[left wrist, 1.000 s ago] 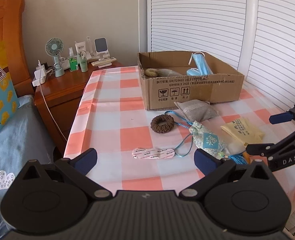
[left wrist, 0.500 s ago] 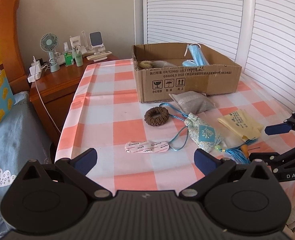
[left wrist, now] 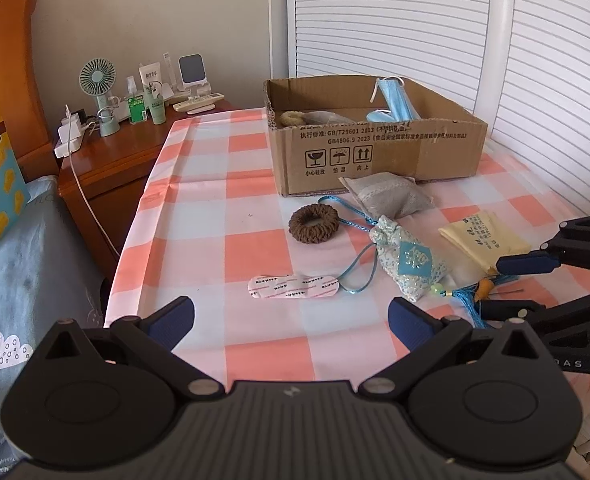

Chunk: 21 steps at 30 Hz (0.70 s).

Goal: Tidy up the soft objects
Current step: 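Move the right gripper down to the orange earplug with blue tassel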

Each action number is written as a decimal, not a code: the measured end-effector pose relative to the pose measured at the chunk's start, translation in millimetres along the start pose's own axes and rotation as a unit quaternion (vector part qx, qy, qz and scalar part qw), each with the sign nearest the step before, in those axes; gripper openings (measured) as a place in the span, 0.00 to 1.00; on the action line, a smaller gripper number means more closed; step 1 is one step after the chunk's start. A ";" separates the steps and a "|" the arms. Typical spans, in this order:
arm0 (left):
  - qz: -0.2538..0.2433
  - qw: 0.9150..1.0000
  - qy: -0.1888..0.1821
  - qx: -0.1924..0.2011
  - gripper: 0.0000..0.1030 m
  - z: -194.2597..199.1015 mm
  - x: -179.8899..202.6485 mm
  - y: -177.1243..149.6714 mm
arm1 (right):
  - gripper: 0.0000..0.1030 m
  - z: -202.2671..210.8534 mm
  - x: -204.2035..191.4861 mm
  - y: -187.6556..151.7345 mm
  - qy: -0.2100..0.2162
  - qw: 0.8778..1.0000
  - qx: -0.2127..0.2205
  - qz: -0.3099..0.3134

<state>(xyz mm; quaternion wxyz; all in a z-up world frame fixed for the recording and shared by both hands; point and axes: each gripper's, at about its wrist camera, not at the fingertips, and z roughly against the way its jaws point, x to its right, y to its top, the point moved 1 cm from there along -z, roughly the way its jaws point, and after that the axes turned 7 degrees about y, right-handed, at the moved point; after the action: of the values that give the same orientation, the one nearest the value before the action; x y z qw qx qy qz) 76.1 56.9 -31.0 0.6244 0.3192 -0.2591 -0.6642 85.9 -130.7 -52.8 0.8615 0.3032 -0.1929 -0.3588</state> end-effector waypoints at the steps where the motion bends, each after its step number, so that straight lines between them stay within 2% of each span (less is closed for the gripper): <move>1: 0.000 1.000 0.000 -0.001 1.00 -0.7 0.0 -0.1 | 0.42 -0.1 -0.4 0.7 0.000 1.000 0.001 0.000; 15: -0.007 1.000 -0.002 -0.010 1.00 -4.2 4.7 -2.5 | 0.36 5.2 -3.6 -5.6 0.007 1.000 0.007 -0.025; 21: -0.009 1.000 -0.004 -0.011 1.00 -4.7 6.5 -2.4 | 0.26 4.9 -6.7 -6.1 0.005 0.999 0.007 -0.041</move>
<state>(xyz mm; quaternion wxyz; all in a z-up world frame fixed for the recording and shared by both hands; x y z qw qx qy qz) 77.9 50.9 -36.5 0.6211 0.3122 -0.2514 -0.6735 75.6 -131.1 -54.0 0.8449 0.3189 -0.1788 -0.3905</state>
